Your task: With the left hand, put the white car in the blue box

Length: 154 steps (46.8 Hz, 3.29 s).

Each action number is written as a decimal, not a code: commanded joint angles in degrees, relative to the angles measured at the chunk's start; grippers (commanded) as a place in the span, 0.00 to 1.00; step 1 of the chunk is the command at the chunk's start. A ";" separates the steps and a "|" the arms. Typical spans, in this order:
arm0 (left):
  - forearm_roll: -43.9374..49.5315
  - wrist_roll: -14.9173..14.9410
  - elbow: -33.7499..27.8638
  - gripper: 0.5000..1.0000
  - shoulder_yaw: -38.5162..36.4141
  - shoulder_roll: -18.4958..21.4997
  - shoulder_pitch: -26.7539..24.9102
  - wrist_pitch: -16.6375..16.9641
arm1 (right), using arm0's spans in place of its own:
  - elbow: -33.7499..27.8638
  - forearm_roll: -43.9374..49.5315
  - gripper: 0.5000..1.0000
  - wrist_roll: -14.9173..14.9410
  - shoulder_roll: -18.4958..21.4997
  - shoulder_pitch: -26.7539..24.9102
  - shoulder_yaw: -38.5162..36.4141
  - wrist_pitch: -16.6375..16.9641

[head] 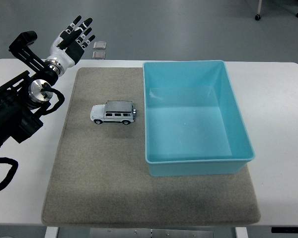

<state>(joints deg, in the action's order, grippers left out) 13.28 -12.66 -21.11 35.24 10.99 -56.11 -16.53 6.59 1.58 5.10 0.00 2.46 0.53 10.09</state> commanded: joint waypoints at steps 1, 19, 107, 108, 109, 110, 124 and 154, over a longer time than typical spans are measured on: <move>-0.09 0.00 -0.07 0.99 0.00 0.00 -0.05 -0.08 | 0.00 0.00 0.87 0.00 0.00 0.00 0.00 0.02; 0.52 -1.06 -0.34 1.00 0.26 0.00 0.12 -1.83 | 0.00 0.00 0.87 0.00 0.00 -0.09 0.00 0.02; -39.28 -0.79 -20.20 0.99 -5.01 12.92 -1.72 3.00 | 0.00 0.00 0.87 0.00 0.00 0.00 0.00 -0.07; -40.51 -0.79 -20.37 0.99 -5.18 13.09 -1.90 3.00 | 0.00 0.00 0.87 0.00 0.00 -0.09 0.00 -0.07; -41.65 -0.79 -20.64 0.99 -5.27 13.27 -1.99 2.91 | 0.00 0.00 0.87 0.00 0.00 0.00 0.00 0.02; -42.71 -0.79 -20.90 0.99 -5.36 13.44 -2.07 2.82 | 0.00 0.00 0.87 0.00 0.00 -0.09 0.00 0.02; -53.00 0.00 -27.67 0.99 -15.11 19.15 -6.03 1.59 | 0.00 0.00 0.87 0.00 0.00 0.00 0.00 0.02; -58.98 2.46 -38.74 0.99 -24.08 25.48 -10.51 -2.19 | 0.00 0.00 0.87 0.00 0.00 0.00 0.00 0.02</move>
<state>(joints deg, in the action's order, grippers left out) -44.55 -10.22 -57.97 12.06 35.03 -66.20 -18.14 6.59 1.58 5.10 0.00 2.46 0.53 10.11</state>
